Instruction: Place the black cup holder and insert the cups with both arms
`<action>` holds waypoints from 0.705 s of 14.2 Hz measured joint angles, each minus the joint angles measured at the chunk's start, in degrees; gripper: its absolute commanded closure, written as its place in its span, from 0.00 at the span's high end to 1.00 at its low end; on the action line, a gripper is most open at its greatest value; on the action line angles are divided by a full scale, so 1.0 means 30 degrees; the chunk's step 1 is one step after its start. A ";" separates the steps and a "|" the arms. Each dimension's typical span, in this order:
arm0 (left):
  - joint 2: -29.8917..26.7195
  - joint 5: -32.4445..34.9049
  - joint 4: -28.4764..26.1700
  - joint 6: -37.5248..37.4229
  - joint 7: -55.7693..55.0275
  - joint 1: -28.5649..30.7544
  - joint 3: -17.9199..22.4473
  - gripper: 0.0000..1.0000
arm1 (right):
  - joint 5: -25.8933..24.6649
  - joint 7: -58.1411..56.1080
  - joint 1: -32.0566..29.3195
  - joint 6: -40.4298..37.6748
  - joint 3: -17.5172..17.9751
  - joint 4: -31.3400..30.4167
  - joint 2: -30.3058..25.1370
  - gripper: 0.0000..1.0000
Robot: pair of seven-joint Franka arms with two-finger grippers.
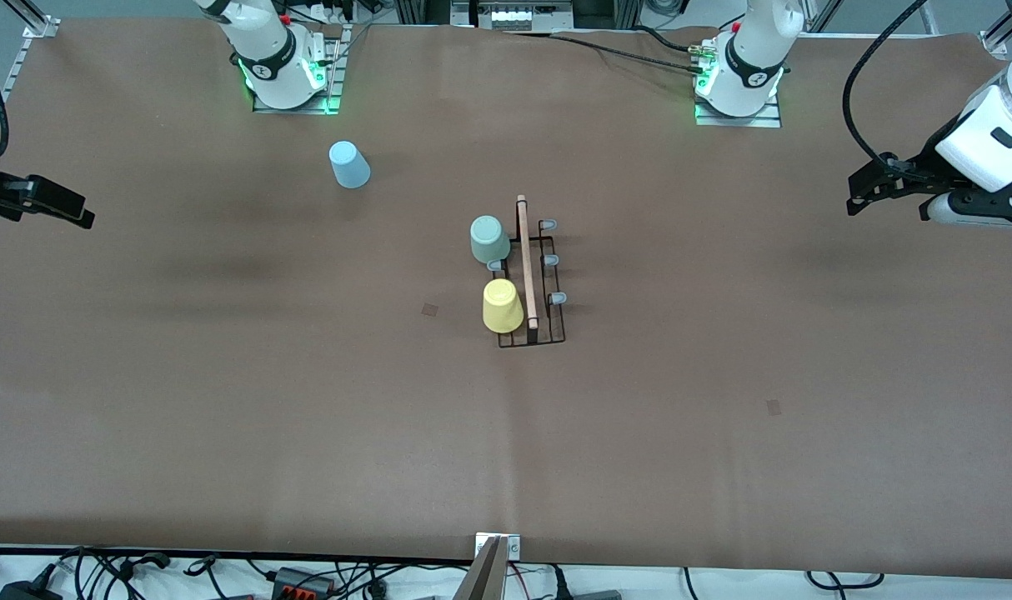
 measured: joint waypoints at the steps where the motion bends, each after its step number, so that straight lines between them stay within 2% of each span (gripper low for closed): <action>1: 0.0000 0.0000 0.0000 0.0000 0.0000 0.0000 0.0000 1.00 | -0.0001 -0.0031 0.0000 -0.0073 0.0000 0.0025 -0.0061 1.00; 10: 0.0005 0.0000 0.0000 0.0000 0.0000 0.0000 0.0000 1.00 | -0.0042 -0.0448 0.0205 -0.0151 -0.0013 0.0046 -0.0187 1.00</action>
